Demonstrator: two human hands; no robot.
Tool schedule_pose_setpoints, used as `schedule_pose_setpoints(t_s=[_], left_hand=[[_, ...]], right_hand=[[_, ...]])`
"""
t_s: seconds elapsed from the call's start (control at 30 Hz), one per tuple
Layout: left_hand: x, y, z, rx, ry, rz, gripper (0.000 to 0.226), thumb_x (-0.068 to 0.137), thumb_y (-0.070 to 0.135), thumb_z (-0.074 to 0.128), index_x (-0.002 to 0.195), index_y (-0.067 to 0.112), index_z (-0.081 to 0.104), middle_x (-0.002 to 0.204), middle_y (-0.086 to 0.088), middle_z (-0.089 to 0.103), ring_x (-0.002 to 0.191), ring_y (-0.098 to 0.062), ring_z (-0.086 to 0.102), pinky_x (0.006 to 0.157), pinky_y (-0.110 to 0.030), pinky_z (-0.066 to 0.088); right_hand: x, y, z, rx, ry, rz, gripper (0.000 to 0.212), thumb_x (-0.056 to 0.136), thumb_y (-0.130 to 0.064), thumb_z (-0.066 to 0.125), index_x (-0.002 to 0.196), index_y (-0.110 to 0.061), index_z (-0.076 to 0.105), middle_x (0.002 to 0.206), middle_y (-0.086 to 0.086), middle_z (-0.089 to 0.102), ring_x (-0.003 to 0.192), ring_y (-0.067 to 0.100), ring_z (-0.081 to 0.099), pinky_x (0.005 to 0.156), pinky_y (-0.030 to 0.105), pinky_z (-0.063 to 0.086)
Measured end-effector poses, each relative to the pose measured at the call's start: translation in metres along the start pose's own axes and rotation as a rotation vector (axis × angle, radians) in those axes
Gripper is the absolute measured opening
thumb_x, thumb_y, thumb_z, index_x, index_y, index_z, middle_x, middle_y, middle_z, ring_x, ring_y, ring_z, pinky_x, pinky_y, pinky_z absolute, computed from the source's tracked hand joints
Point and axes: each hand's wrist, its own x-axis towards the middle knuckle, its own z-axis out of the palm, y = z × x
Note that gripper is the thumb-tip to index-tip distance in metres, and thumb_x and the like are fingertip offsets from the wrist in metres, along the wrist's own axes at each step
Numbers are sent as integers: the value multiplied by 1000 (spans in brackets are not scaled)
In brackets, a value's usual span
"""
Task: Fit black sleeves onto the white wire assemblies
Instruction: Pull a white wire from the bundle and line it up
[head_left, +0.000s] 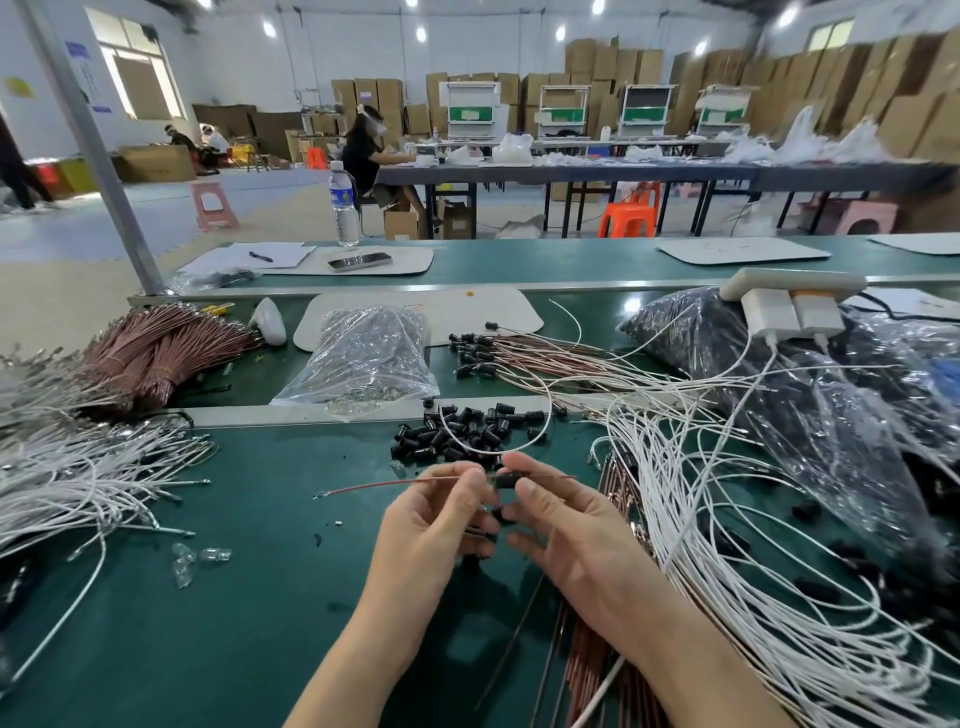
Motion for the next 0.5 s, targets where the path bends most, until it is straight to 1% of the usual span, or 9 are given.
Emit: schedule_pose_setpoints(t_s=[0.07,0.13,0.17,0.2,0.27,0.33,0.37,0.43,0.5], left_hand=[[4,4,-4,-102,86,-23,30,82,37,68,101,12,68,87,-7,74,66,-17,67,57,-27,56],[7,8,-9,-202,169,-40,27,82,33,67,98,11,66,82,-5,73,61,-13,65,54,-25,56],[7,9,-10,-228,185,-41,25,81,31,67,96,11,65,80,-4,72,60,-12,65,54,-25,56],[7,9,-10,-220,178,-40,24,81,31,67,95,11,66,80,-4,72,61,-12,64,55,-25,57],[3,6,-5,-114,95,-34,24,82,32,68,93,11,68,82,-6,72,65,-15,65,57,-26,57],[-2,2,3,-29,8,-24,24,82,35,69,92,13,71,82,-9,72,66,-18,66,58,-27,56],[-3,1,6,-22,0,-17,25,82,35,69,93,13,72,81,-9,71,66,-18,66,58,-27,56],[-1,2,5,-67,55,-10,25,82,34,69,95,13,70,80,-7,71,63,-17,65,56,-27,56],[3,3,-2,-140,125,-22,22,81,32,70,92,13,70,81,-6,71,62,-15,64,55,-25,55]], right_hand=[[0,-5,-3,34,47,-11,31,78,-16,75,108,-20,80,91,-1,74,78,11,70,69,26,58],[0,-9,-7,77,76,-16,30,78,-16,75,107,-20,80,89,-2,73,76,10,69,69,26,58],[0,-10,-7,84,75,-15,30,78,-15,74,108,-20,80,89,-2,73,76,11,69,69,26,58],[0,-9,-6,73,65,-10,30,79,-15,74,108,-20,80,90,-2,73,77,11,69,69,26,57],[-1,-5,-2,23,27,7,31,79,-15,73,109,-19,79,93,0,75,78,11,69,70,26,57],[-1,-1,3,-15,-11,10,32,78,-18,74,110,-19,79,92,3,75,77,11,70,70,26,57],[-2,-1,4,-24,-14,2,33,77,-20,75,110,-19,79,91,4,75,76,11,70,70,26,57],[-1,-5,1,-17,30,-22,32,77,-21,74,108,-19,79,95,2,74,76,11,69,70,26,57],[0,-10,-5,16,87,-43,29,79,-18,72,107,-19,80,99,0,74,75,11,69,68,25,57]])
